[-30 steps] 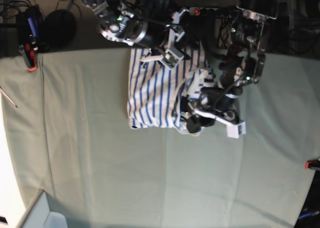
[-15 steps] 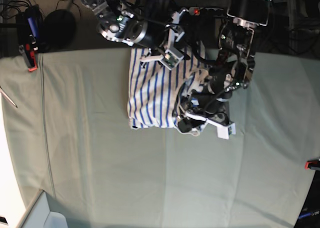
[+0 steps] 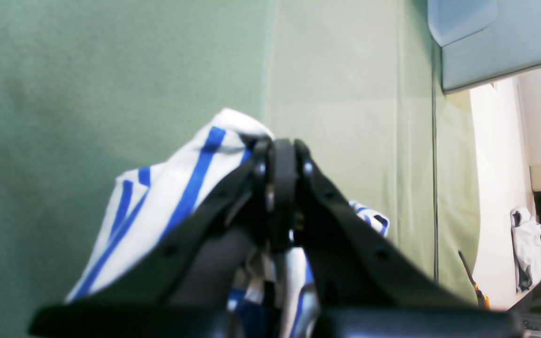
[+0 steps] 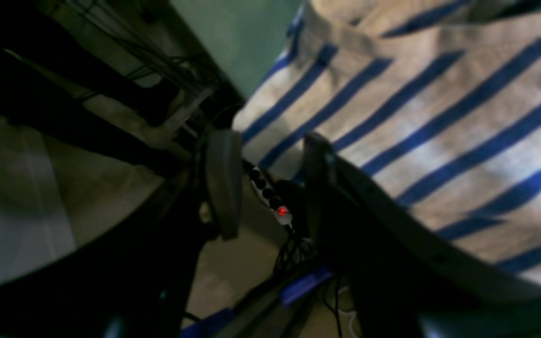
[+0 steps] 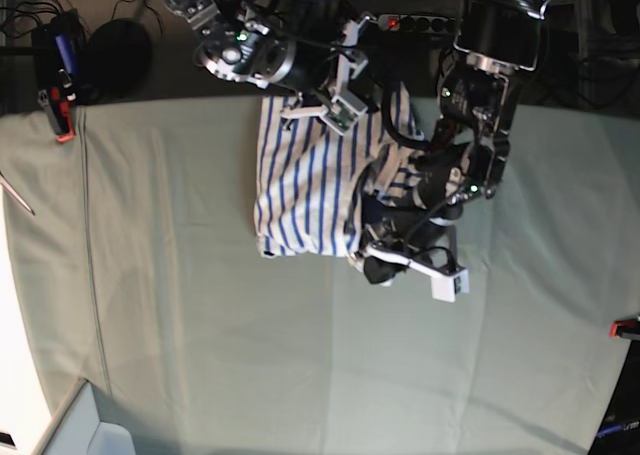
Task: Layout the t-shirt on the table in an organized manner, then fold the t-shirt properly
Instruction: 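Grasp the stack's edge with the left gripper beside the right gripper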
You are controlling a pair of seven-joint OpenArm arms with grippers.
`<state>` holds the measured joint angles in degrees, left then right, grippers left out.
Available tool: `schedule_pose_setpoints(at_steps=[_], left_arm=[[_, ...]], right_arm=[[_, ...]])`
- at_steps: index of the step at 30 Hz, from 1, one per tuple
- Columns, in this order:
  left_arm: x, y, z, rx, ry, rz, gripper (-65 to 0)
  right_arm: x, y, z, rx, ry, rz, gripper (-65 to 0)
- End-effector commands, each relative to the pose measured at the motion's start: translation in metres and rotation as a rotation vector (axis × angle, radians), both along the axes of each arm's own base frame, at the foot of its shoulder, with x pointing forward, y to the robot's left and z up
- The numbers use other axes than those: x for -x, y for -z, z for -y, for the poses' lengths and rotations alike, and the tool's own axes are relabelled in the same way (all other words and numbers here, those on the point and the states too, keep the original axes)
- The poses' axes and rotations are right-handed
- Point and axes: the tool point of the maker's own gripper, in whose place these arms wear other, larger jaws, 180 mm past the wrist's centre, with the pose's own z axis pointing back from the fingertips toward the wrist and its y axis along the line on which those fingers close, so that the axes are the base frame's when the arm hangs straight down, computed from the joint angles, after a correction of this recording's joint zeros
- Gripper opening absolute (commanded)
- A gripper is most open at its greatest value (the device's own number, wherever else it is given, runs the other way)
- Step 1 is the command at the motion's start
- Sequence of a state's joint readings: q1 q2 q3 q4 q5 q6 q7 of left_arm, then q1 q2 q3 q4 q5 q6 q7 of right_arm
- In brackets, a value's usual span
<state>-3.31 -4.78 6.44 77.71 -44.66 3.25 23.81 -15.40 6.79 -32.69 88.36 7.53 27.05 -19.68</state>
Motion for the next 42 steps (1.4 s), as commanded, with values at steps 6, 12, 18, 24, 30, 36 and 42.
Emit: schedule_pose_setpoints(at_steps=[6,12,18,24,30,36,42], left_arm=[[-0.01,-0.015,-0.009,-0.001,-0.008,0.052,-65.0],[-0.012,-0.017,-0.027,-0.018,-0.037,0.055,-65.0],[-0.017,-0.017,-0.049,-0.02,-0.093,0.054,-65.0],[-0.017,-0.017,-0.052,-0.023,-0.099,0.055,-65.0],[-0.017,-0.017,-0.052,-0.022,-0.097,0.053,-63.7],[-0.015,-0.022,-0.051,-0.017,-0.094,0.066,-33.1],[0.004,-0.04,-0.06,0.148,-0.12,0.07,-11.3]], right_arm=[[-0.007,-0.012,-0.004,-0.042,0.013,0.027,-42.1],[-0.007,-0.012,-0.004,-0.041,0.012,0.028,-42.1],[-0.014,-0.014,-0.004,-0.041,0.012,0.043,-42.1],[-0.014,-0.014,-0.005,-0.041,0.01,0.045,-42.1],[-0.013,-0.014,-0.005,-0.042,0.01,0.043,-42.1],[-0.017,-0.023,-0.006,-0.057,0.015,0.065,-42.1],[-0.02,-0.031,0.0,-0.063,0.035,0.081,-41.6]])
